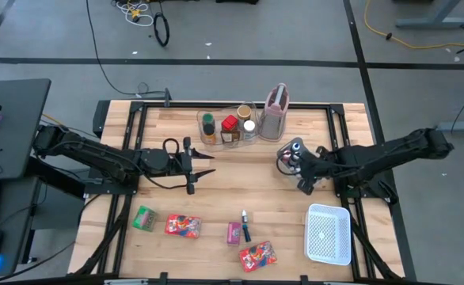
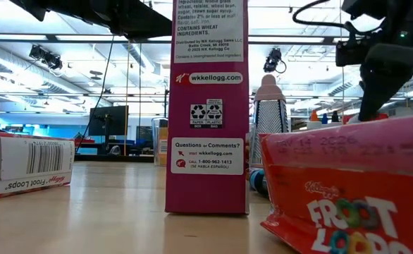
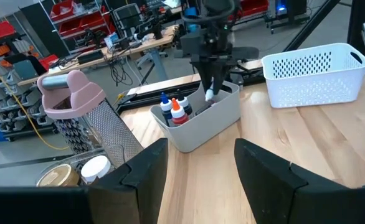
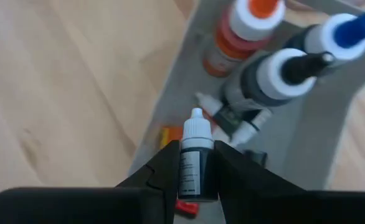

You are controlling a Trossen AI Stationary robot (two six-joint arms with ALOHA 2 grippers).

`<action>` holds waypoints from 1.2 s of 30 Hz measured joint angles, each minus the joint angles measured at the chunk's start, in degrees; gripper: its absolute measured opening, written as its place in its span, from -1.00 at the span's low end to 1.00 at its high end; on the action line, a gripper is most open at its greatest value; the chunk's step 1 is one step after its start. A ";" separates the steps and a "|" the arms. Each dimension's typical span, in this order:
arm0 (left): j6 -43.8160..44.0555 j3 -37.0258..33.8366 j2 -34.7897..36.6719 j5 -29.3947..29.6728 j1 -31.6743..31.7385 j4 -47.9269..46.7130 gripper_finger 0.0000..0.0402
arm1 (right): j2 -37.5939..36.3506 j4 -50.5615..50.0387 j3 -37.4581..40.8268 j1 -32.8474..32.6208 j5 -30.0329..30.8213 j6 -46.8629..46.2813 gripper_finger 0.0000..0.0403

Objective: Pick & Place Kitchen Items
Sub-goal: Put the small black food coloring bottle into the gray bin, then put the small purple food coloring bottle into the gray bin

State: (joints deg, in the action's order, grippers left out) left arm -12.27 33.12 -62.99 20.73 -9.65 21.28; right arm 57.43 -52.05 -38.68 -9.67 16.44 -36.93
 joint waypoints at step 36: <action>7.35 0.00 -0.02 -6.40 0.00 -3.82 -0.03 | 14.34 57.37 0.00 -4.48 -10.80 30.75 0.04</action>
State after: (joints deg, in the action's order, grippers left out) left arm -4.92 33.12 -63.00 14.33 -9.65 17.46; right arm 71.77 5.32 -38.67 -14.14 5.65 -6.17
